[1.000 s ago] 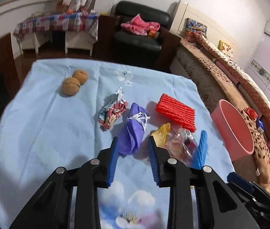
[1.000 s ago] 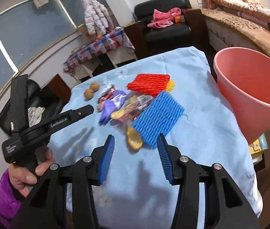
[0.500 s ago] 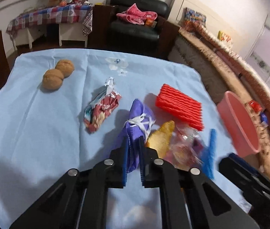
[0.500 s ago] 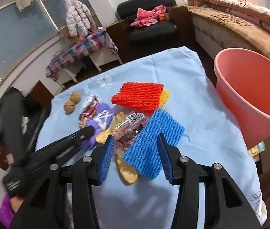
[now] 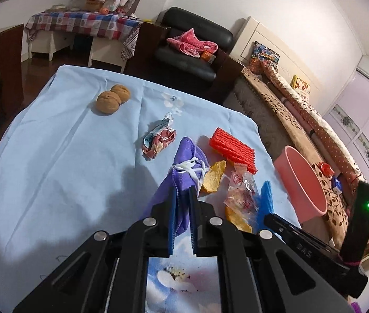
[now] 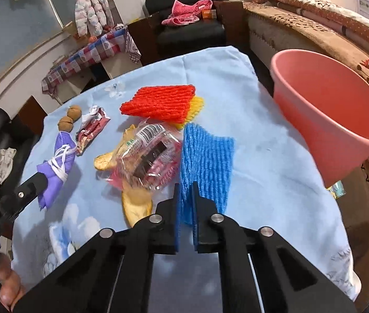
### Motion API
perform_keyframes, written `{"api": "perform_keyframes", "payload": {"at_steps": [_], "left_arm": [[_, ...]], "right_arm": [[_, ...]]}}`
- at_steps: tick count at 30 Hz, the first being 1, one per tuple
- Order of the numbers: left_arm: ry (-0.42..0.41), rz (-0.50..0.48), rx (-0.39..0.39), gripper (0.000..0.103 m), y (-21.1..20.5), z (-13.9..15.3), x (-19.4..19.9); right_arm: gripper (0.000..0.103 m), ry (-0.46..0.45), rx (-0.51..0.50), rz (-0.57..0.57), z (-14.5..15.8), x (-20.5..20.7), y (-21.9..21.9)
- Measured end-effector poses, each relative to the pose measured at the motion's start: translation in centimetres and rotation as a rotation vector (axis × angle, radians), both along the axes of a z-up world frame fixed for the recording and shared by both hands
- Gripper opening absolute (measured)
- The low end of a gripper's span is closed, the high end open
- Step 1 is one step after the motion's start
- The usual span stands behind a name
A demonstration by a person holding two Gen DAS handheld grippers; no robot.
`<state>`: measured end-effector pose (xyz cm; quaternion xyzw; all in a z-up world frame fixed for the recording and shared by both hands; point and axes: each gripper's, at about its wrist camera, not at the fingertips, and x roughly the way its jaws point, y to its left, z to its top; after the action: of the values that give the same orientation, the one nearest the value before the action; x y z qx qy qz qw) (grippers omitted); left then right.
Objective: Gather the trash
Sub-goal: 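Grasp the purple cloth with the left tool while the right tool grasps the blue mesh sponge, then carry the purple cloth and blue sponge over the pink bucket and open both tools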
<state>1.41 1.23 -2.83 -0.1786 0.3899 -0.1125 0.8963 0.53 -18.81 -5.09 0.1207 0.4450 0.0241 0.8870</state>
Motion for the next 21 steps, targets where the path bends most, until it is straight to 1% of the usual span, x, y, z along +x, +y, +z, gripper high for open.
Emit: {"api": "perform_keyframes", "payload": {"at_steps": [5, 8, 10, 16, 19, 21], "left_arm": [[-0.023, -0.009, -0.013, 0.008, -0.9, 0.6, -0.8], [-0.029, -0.013, -0.022, 0.008, -1.5, 0.8, -1.3], [-0.035, -0.019, -0.020, 0.008, -1.9, 1.1, -1.9], [-0.067, -0.022, 0.014, 0.008, -2.8, 2.2, -3.5], [-0.077, -0.033, 0.011, 0.008, -3.6, 2.9, -3.9], [-0.083, -0.042, 0.003, 0.008, -4.0, 3.3, -4.0]], "right_arm": [[0.007, -0.063, 0.014, -0.005, 1.8, -2.3, -1.2], [0.007, -0.129, 0.056, 0.005, 2.9, -3.6, -1.7], [0.007, -0.156, 0.076, 0.015, 3.3, -4.0, -1.7], [0.007, -0.181, 0.084, 0.052, 4.0, -5.2, -0.8], [0.007, -0.204, 0.082, 0.064, 4.9, -6.1, -0.7], [0.007, -0.222, 0.060, 0.069, 5.5, -6.8, -0.8]]}}
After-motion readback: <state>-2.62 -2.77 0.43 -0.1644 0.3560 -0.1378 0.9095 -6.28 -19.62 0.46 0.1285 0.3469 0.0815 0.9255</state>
